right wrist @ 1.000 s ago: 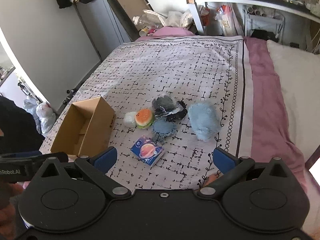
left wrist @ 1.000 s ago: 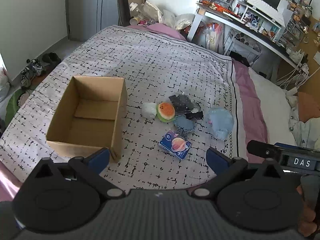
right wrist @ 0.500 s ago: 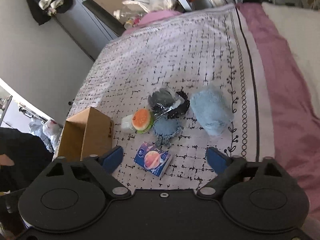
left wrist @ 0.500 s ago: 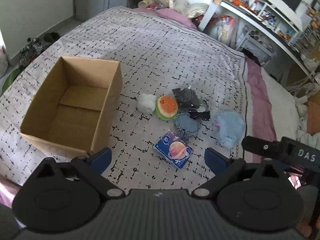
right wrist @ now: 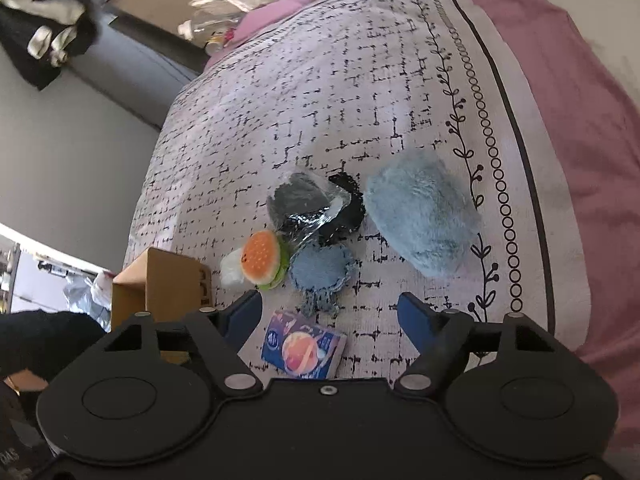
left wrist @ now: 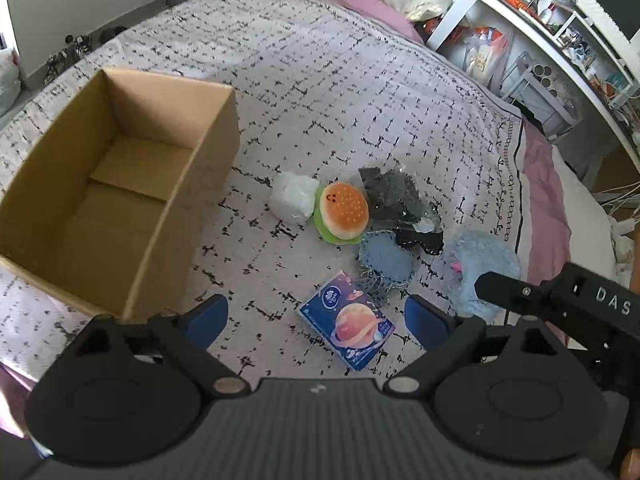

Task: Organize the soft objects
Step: 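Lower the left tool onto the blue tissue pack while the right tool approaches the denim pouch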

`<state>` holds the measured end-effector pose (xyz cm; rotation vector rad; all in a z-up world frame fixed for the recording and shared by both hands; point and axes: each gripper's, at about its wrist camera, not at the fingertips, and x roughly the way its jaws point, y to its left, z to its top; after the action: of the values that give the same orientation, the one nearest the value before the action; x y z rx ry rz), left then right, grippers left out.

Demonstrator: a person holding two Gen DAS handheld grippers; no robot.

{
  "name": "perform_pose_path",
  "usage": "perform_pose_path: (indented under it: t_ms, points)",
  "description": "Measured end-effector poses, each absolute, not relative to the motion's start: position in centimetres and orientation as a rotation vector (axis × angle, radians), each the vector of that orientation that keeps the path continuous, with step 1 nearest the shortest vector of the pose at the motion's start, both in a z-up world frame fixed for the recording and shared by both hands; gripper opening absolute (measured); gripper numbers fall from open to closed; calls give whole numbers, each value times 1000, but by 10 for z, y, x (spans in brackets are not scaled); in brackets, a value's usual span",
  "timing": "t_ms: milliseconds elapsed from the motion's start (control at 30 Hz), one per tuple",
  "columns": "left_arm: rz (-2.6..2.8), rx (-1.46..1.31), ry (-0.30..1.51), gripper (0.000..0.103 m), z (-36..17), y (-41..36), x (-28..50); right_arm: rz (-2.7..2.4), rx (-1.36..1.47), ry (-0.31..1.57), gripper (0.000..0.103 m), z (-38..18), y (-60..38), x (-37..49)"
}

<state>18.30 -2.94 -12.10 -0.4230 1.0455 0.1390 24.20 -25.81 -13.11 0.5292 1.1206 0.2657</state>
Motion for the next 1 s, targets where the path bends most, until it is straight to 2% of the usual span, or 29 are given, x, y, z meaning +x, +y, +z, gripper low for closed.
perform_pose_path:
  t_ms: [667,1000]
  points:
    - [224,-450,1153,95,-193,-54,229,250,534,1227,71,-179,-240,280]
    - [271,-375,1183,95,-205,-61,239,243,526,1261,69,-191,-234,288]
